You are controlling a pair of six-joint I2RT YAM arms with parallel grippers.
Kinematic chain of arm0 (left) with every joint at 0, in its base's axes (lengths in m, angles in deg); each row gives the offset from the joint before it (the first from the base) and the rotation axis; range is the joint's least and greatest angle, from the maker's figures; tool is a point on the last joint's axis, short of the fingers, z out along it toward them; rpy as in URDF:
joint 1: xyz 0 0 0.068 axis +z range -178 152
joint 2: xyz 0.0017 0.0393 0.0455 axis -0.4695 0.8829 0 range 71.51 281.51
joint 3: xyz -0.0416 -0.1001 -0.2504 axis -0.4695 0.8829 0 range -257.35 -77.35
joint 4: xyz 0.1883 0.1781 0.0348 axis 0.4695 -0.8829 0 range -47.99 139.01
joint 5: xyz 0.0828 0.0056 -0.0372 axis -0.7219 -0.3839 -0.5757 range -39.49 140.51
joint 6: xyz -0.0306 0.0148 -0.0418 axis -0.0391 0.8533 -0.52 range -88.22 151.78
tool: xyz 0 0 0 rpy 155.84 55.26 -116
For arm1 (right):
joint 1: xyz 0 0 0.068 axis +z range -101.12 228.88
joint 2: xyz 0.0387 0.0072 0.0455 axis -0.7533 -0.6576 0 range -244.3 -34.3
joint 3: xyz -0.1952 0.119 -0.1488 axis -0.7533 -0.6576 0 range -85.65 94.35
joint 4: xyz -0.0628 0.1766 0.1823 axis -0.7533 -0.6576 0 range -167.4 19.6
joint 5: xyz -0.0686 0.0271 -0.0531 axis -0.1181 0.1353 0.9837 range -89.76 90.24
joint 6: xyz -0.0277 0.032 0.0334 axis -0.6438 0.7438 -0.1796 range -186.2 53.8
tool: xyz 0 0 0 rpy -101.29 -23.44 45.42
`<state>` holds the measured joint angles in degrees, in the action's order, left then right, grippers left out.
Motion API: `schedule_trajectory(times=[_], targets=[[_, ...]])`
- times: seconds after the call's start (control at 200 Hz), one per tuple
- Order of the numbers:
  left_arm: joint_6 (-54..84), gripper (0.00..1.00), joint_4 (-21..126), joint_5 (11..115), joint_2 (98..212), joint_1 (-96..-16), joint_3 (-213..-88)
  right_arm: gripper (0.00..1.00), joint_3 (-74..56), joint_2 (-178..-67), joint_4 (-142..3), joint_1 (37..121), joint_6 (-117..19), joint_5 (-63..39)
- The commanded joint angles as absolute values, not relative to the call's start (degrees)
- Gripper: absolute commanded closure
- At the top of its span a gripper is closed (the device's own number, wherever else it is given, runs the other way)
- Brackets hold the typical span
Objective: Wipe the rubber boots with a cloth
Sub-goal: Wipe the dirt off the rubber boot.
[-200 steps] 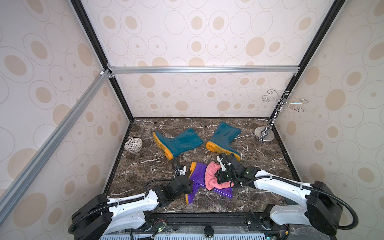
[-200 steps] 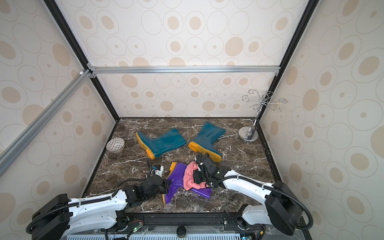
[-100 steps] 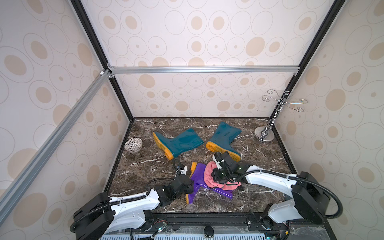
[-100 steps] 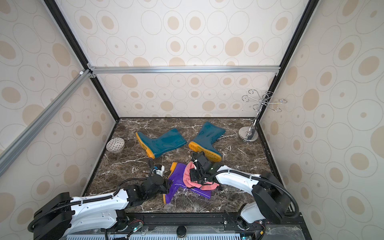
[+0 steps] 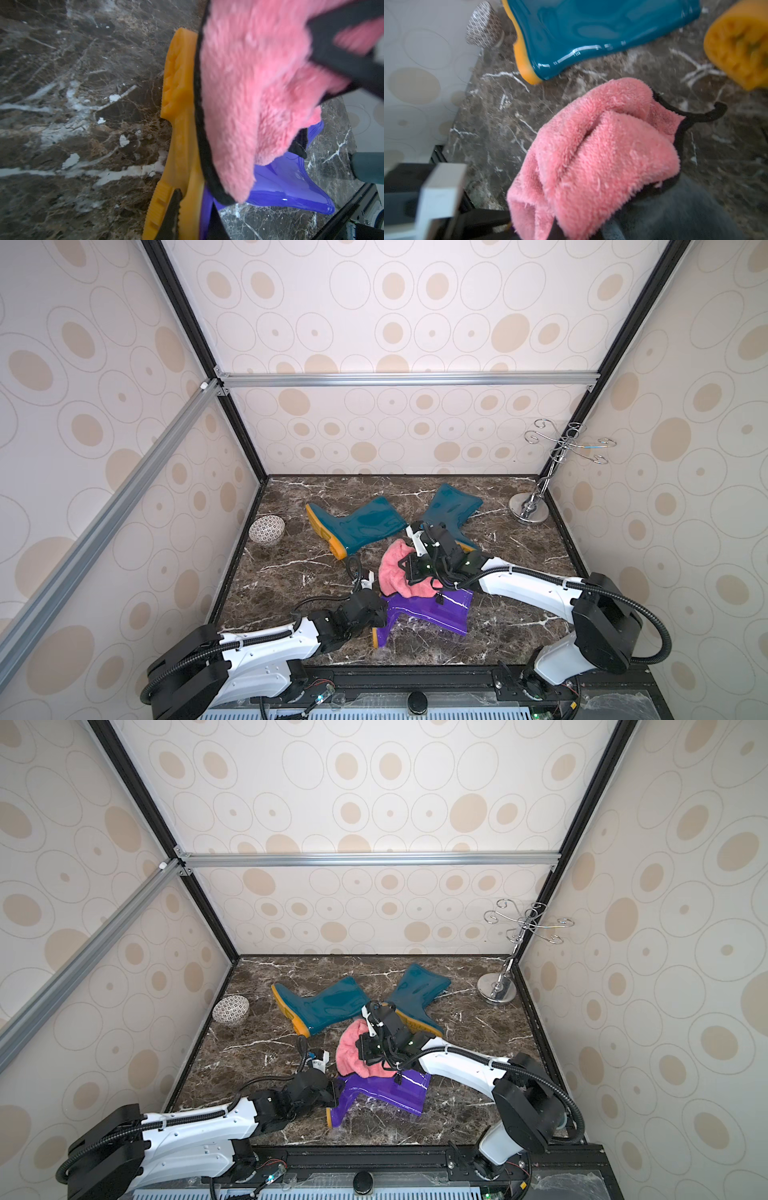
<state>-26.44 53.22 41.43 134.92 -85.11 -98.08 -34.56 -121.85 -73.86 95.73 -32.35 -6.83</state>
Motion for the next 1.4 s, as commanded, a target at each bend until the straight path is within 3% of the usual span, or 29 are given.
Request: schedule_trajectory(times=[0.0, 0.31, 0.43, 0.69, 1.04, 1.19, 1.395], targets=[[-26.3, 1.0, 55.5, 41.1, 134.8, -85.0, -97.8, 1.0, -41.3, -117.2, -76.0, 95.3, -30.4, -4.0], [-25.6, 1.0, 55.9, 41.1, 135.1, -85.0, -98.3, 1.0, -46.2, -101.5, -98.2, 94.4, -36.7, 5.1], [-25.5, 1.0, 55.7, 40.8, 134.7, -85.0, -98.3, 1.0, -48.9, -99.2, -96.2, 94.4, -36.4, 1.6], [-25.5, 1.0, 55.5, 40.4, 134.8, -85.0, -98.5, 1.0, -40.9, -111.4, -83.5, 94.5, -34.6, -8.4], [-25.8, 1.0, 55.5, 40.4, 135.1, -85.0, -98.5, 1.0, -27.3, -125.9, -71.9, 94.6, -31.6, -14.6], [-25.5, 1.0, 54.6, 40.1, 134.8, -85.0, -98.9, 1.0, -30.4, -127.1, -70.8, 94.5, -30.9, -10.5], [-24.5, 1.0, 53.7, 39.0, 133.0, -85.0, -97.9, 1.0, -43.6, -120.5, -71.7, 92.3, -30.7, -7.7]])
